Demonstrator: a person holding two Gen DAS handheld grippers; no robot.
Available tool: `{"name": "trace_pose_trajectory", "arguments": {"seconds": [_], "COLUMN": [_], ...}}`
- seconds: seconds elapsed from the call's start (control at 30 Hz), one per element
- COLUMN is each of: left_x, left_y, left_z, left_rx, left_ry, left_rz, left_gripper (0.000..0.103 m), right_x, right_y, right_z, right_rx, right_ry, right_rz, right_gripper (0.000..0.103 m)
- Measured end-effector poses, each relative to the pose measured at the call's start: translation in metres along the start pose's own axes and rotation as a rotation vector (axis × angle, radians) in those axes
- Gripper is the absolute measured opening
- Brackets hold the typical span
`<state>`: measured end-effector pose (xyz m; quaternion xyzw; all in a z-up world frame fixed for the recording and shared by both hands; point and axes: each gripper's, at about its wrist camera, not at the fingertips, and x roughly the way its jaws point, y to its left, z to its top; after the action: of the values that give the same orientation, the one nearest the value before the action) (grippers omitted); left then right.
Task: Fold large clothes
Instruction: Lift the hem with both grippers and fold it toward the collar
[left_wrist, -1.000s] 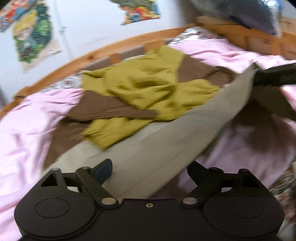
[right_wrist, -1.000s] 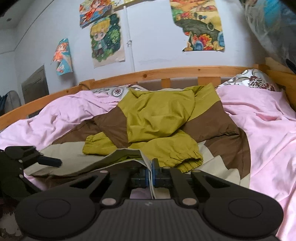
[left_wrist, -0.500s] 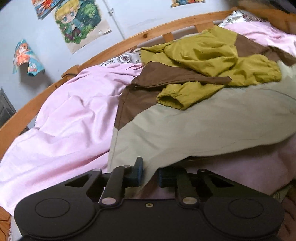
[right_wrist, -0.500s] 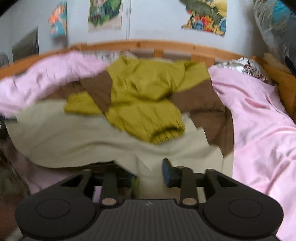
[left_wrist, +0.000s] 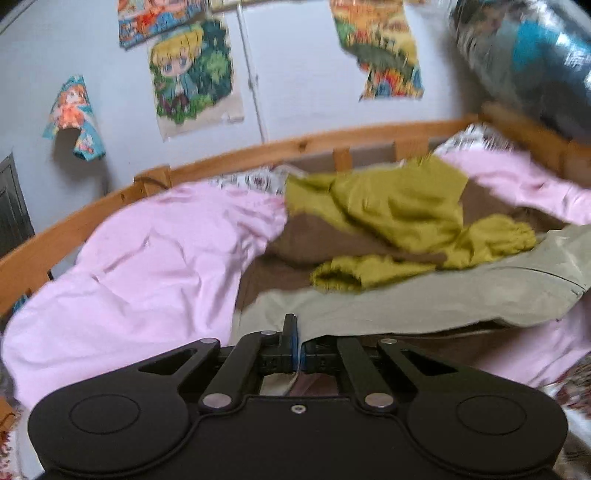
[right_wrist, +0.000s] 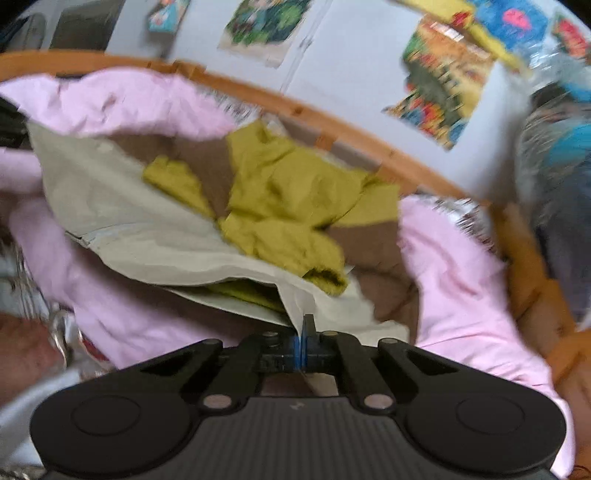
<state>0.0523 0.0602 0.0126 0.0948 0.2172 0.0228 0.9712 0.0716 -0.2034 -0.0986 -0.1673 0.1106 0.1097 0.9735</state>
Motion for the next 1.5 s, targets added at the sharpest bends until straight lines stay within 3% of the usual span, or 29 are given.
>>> {"name": "trace_pose_trajectory", "arguments": {"seconds": [0.13,0.37,0.47,0.6,0.73,0.93,1.07,1.27,1.4,1.47,1.5], "left_x": [-0.045,-0.102,-0.105,-0.074,-0.004,0.13,0.22,0.333,0.375,0.383,0.384], "left_y": [0.008,0.029,0.033,0.038,0.043,0.044,0.037,0.029,0.03,0.029,0.027], "left_z": [0.012,0.042,0.065,0.107,0.151,0.188,0.188,0.155,0.134,0.13,0.128], "left_rx": [-0.013,-0.051,-0.063,-0.072,-0.071,-0.066,-0.063,-0.1,-0.15,-0.158,-0.154], "left_ry": [-0.044,-0.069,-0.076,-0.094,-0.047,0.073,0.156,0.312,0.405,0.424,0.433], "left_rz": [-0.052,-0.104,-0.116,-0.108,-0.073,-0.025,-0.013,-0.022,-0.048,-0.06,-0.06], "left_gripper": [0.0,0.0,0.0,0.0,0.0,0.0,0.0,0.0,0.001,0.001,0.001], "right_x": [-0.047,-0.129,-0.146,-0.135,-0.082,0.033,0.111,0.231,0.283,0.296,0.298], "right_y": [-0.01,-0.005,-0.007,-0.025,-0.059,-0.092,-0.104,-0.103,-0.112,-0.134,-0.149], "right_z": [0.014,0.038,0.053,0.087,0.135,0.19,0.203,0.188,0.175,0.173,0.172], "right_rx": [0.023,-0.088,-0.13,-0.19,-0.205,-0.214,-0.233,-0.25,-0.19,-0.065,0.034], "right_ry": [-0.056,-0.123,-0.153,-0.207,-0.227,-0.171,-0.125,-0.006,0.064,0.078,0.078], "right_rz": [-0.027,-0.071,-0.094,-0.124,-0.138,-0.106,-0.09,-0.03,0.026,0.118,0.194], "right_gripper": [0.001,0.001,0.001,0.001,0.001,0.001,0.001,0.002,0.023,0.034,0.051]}}
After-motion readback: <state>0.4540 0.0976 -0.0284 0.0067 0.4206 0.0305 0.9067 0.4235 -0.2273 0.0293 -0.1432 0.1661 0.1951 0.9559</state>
